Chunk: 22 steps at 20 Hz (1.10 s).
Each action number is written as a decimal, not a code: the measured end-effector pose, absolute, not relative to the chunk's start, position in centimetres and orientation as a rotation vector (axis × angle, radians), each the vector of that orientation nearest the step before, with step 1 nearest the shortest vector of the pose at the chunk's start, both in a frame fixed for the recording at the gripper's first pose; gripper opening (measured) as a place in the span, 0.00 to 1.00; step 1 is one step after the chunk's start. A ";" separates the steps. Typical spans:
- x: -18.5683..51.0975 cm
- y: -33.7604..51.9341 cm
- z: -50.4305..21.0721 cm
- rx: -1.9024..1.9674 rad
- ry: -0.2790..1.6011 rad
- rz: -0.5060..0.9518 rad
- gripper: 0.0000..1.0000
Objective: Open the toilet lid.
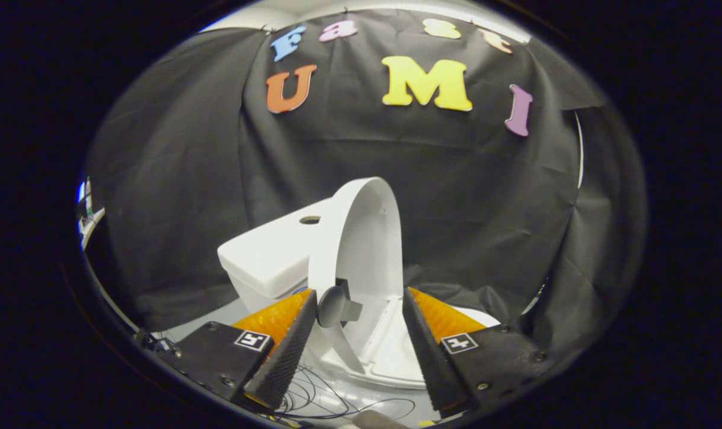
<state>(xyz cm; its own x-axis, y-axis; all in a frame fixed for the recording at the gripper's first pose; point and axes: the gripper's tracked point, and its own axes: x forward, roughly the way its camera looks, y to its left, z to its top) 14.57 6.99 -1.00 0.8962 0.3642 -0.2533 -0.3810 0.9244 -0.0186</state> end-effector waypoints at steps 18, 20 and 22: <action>8.2 -18.8 -5.4 0.082 0.030 -0.008 1.00; 8.0 -19.5 -5.5 0.103 0.030 -0.014 1.00; 7.9 -19.6 -5.1 0.095 0.016 -0.012 1.00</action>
<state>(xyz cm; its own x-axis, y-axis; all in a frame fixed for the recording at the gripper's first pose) 7.88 -19.59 -5.14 0.9998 -0.0114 -0.0168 0.0130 0.9955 0.0944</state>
